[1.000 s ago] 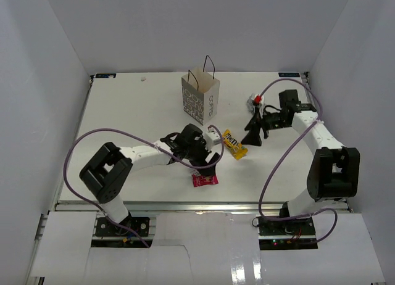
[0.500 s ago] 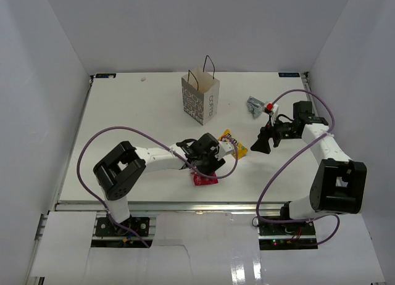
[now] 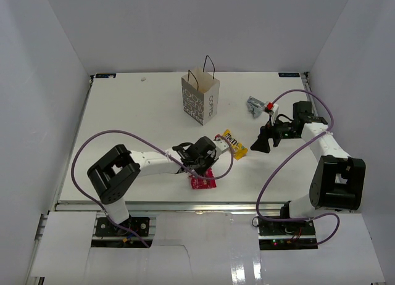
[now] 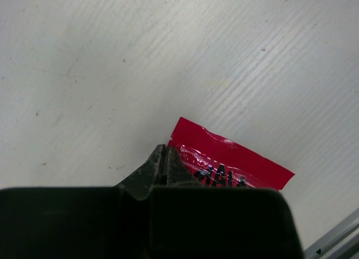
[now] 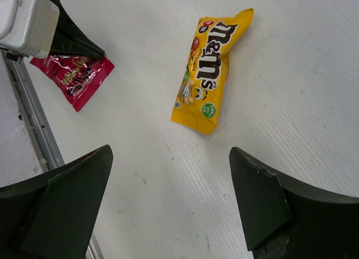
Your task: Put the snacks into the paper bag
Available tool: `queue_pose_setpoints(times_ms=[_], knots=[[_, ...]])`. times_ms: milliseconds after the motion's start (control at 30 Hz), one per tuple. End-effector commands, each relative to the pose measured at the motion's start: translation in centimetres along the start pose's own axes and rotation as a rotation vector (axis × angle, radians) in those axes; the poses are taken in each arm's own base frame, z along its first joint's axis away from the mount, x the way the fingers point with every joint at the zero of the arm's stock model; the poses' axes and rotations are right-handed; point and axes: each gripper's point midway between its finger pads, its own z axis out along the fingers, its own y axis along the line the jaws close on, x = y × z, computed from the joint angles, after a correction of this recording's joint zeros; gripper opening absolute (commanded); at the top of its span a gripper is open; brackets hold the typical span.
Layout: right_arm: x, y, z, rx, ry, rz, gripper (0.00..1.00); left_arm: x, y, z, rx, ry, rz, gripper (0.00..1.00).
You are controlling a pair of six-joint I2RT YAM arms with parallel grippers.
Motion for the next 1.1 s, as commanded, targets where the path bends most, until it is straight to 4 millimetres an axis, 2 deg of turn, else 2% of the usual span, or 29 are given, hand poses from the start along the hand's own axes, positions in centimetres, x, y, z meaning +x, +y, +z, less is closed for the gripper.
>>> queue_pose_setpoints(times_ms=[0,67,100,133,167,200,233,333,367,467,600,700,900,933,1067], knots=[[-0.8,-0.2,-0.4,0.021,-0.026,-0.027,0.9,-1.1,-1.3,-2.2,0.055,-0.056,-0.051,0.0],[-0.8,-0.2,-0.4,0.021,-0.026,-0.027,0.9,-0.9,-1.4,-2.6,0.065,-0.057,-0.049,0.0],[-0.8,-0.1,-0.4,0.019,-0.027,-0.026,0.9,-0.9,-1.3,-2.6,0.061,-0.056,-0.048,0.06],[-0.9,-0.1,-0.4,0.018,-0.029,-0.024,0.9,-0.7,-0.9,-2.7,0.042,-0.041,-0.046,0.43],[-0.8,-0.1,-0.4,0.015,-0.028,-0.02,0.9,-1.1,-0.6,-2.9,0.031,-0.045,-0.044,0.55],[-0.8,-0.1,-0.4,0.014,-0.028,-0.017,0.9,-1.1,-0.4,-3.1,0.023,-0.033,-0.043,0.62],[-0.9,-0.1,-0.3,0.012,-0.03,-0.014,0.9,-2.0,-0.3,-3.5,0.027,-0.049,-0.033,0.68],[-0.8,-0.1,-0.3,0.007,-0.031,-0.01,0.9,-2.9,-0.3,-4.4,0.056,-0.049,-0.023,0.72],[-0.8,0.0,-0.3,0.007,-0.031,-0.009,0.9,-3.5,-1.1,-4.8,0.107,-0.058,-0.007,0.73],[-0.6,0.1,-0.2,0.006,-0.03,-0.008,0.9,-2.7,-2.0,-5.4,0.185,-0.019,0.039,0.76],[-0.2,0.3,-0.2,0.004,-0.026,0.0,0.9,0.2,-3.5,-6.1,0.292,0.072,0.093,0.76],[-0.1,0.3,-0.1,0.003,-0.024,0.003,0.9,1.6,-3.5,-6.2,0.299,0.12,0.094,0.79],[-0.1,0.3,0.0,-0.004,-0.028,0.011,0.9,2.8,-2.4,-4.8,0.233,0.168,0.107,0.8],[-0.1,0.3,0.0,-0.004,-0.028,0.013,0.9,3.0,-2.3,-4.5,0.23,0.175,0.115,0.89],[-0.3,0.2,-0.1,0.002,-0.028,0.005,0.9,4.4,-2.3,-3.2,0.228,0.219,0.122,0.89]])
